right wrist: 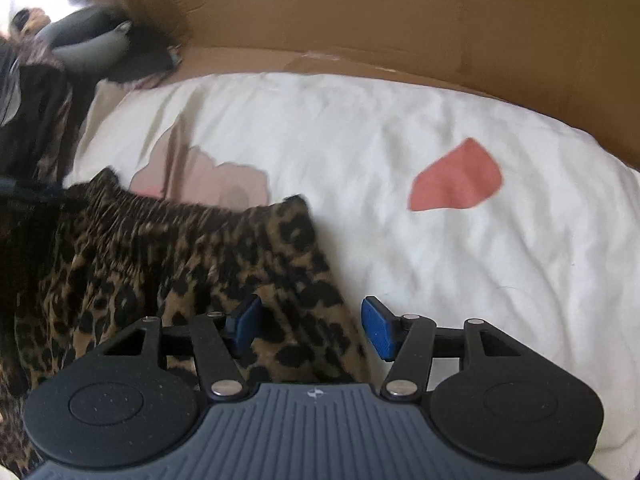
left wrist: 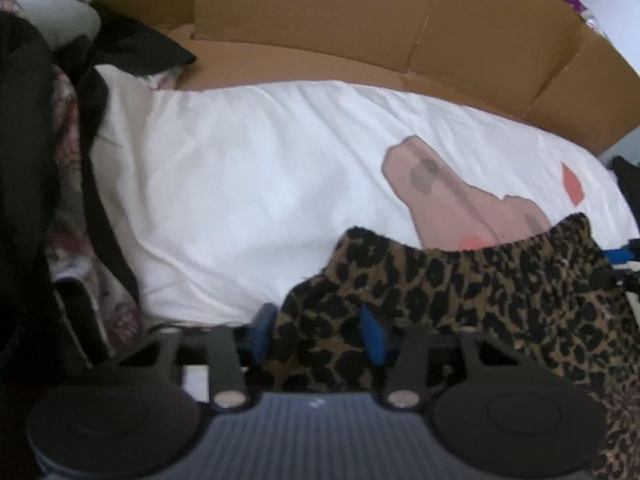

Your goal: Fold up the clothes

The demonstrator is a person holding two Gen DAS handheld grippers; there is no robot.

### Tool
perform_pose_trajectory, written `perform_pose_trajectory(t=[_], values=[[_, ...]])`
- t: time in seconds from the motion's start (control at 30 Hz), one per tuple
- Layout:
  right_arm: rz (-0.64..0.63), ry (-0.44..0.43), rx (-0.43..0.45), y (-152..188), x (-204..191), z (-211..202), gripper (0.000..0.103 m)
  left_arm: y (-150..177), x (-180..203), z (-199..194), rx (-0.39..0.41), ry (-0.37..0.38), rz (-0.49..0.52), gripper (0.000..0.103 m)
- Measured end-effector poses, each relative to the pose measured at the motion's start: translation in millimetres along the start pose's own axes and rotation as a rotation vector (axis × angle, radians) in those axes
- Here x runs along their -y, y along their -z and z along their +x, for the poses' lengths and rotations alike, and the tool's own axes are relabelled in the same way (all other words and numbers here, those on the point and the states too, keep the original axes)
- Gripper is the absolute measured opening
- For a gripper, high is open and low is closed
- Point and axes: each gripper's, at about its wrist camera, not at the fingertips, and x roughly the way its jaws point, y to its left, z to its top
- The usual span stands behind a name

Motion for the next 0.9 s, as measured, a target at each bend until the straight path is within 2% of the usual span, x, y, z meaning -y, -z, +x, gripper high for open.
perform_pose_trajectory(t=[0.07,0.1,0.13,0.17,0.2,0.23,0.33,0.53,0.9], values=[[-0.011,-0.001,0.008,-2.7,-4.8,4.0,0.062,0.1,3.9,1.0,-0.013,0.002,0.014,0.02],[-0.011,-0.003,0.005,-3.5,-6.0,7.7,0.056,0.4,6.4,1.3,-0.017,-0.002,0.022,0.013],[-0.016,0.001,-0.002,-4.2,-7.2,10.9,0.04,0.7,9.1,0.7,-0.017,-0.014,0.03,0.009],[-0.019,0.01,-0.001,-5.0,-7.8,11.6,0.031,0.7,10.7,-1.5,-0.009,-0.022,0.034,0.006],[-0.004,0.012,-0.005,-6.9,-6.3,10.9,0.01,0.6,11.3,-4.8,0.003,-0.022,0.033,0.005],[0.011,0.018,-0.013,-8.9,-4.2,9.1,0.001,0.4,11.9,-8.1,0.015,-0.021,0.033,0.004],[-0.015,0.058,-0.002,-9.8,0.6,-4.7,0.0,-0.8,15.2,-18.1,0.05,-0.009,0.042,0.004],[0.041,0.102,0.05,-5.6,13.2,-41.5,0.0,-11.2,35.8,-29.9,0.113,0.06,0.051,0.003],[0.112,0.204,0.136,-19.6,50.0,-91.3,0.0,-55.7,69.0,-29.9,0.198,0.109,0.08,0.002]])
